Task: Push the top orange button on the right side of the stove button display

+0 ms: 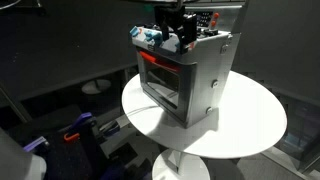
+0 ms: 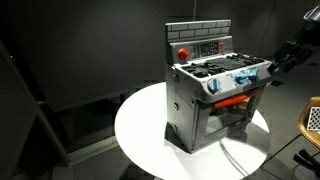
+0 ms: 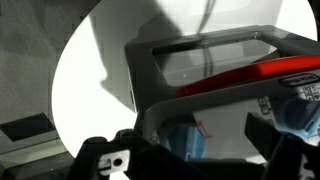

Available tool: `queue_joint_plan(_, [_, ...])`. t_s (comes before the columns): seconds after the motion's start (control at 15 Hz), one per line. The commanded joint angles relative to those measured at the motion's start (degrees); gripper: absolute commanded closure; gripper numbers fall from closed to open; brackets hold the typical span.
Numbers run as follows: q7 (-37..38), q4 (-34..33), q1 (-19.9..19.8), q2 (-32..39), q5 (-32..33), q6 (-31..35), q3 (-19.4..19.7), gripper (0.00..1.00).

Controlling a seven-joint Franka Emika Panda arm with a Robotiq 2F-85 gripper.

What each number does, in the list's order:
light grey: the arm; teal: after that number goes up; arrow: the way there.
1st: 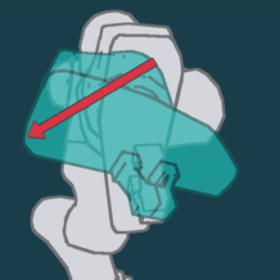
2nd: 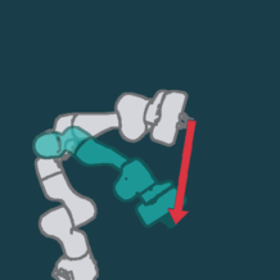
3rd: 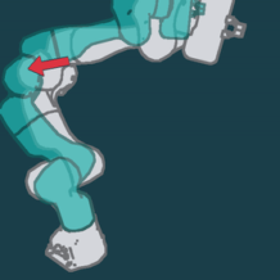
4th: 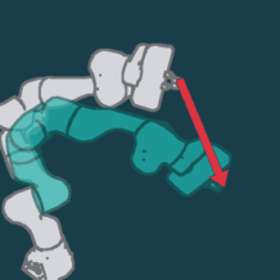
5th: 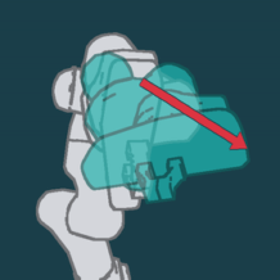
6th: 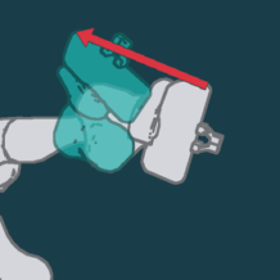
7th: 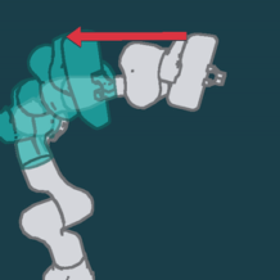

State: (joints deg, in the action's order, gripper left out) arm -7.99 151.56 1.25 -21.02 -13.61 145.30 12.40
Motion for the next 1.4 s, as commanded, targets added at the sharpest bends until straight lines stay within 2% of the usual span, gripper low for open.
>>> queue_joint_plan(0.0, [-0.30, -0.09, -1.01, 0.03, -0.49, -0.24, -1.03, 0.00])
queue_joint_plan(0.73, [0.61, -2.55, -1.05, -1.00, -0.66, -0.26, -1.81, 0.00])
queue_joint_plan(1.13, [3.11, -7.67, -1.71, 0.16, -0.26, 0.51, -2.83, 0.00])
queue_joint_plan(1.33, [5.65, -11.10, -2.38, 2.43, 0.22, 3.03, -3.75, 0.00])
